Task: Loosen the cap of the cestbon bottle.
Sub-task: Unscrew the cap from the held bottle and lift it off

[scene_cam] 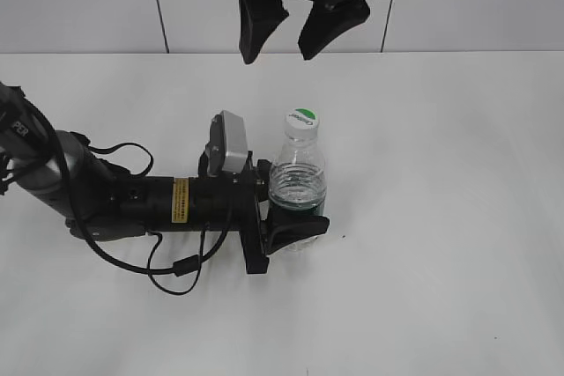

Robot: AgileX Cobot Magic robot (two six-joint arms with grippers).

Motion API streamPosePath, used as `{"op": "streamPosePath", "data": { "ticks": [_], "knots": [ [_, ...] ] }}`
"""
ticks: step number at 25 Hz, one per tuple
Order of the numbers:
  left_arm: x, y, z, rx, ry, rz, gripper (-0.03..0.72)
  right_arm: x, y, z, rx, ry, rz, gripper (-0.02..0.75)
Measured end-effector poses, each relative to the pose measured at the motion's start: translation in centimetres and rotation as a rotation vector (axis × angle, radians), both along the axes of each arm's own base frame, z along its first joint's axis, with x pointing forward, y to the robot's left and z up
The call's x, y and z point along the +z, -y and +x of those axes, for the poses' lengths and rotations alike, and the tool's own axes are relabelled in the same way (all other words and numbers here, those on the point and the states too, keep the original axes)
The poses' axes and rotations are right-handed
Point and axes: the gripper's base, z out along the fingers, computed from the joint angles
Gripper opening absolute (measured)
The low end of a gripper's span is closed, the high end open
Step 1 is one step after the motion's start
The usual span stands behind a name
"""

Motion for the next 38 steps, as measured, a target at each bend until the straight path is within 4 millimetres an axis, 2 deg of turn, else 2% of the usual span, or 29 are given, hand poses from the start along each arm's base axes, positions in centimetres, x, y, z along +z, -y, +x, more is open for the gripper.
{"op": "streamPosePath", "data": {
  "ticks": [14, 20, 27, 31, 34, 38],
  "knots": [
    [0.0, 0.0, 0.0, 0.0, 0.0, 0.0, 0.405, -3.1, 1.2, -1.2, -0.166, -0.144, -0.064, 0.495],
    [0.0, 0.0, 0.0, 0.0, 0.0, 0.0, 0.405, -3.5, 1.2, -1.3, -0.178, -0.159, -0.071, 0.495],
    [0.0, 0.0, 0.0, 0.0, 0.0, 0.0, 0.405, -5.1, 0.7, -0.8, -0.181, -0.198, -0.09, 0.495],
    [0.0, 0.0, 0.0, 0.0, 0.0, 0.0, 0.405, -5.2, 0.7, -0.8, -0.181, -0.2, -0.091, 0.49],
    [0.0, 0.0, 0.0, 0.0, 0.0, 0.0, 0.405, -5.2, 0.7, -0.8, -0.181, -0.201, -0.09, 0.437],
    [0.0, 0.0, 0.0, 0.0, 0.0, 0.0, 0.405, -5.2, 0.7, -0.8, -0.181, -0.198, -0.093, 0.3]
  ]
}}
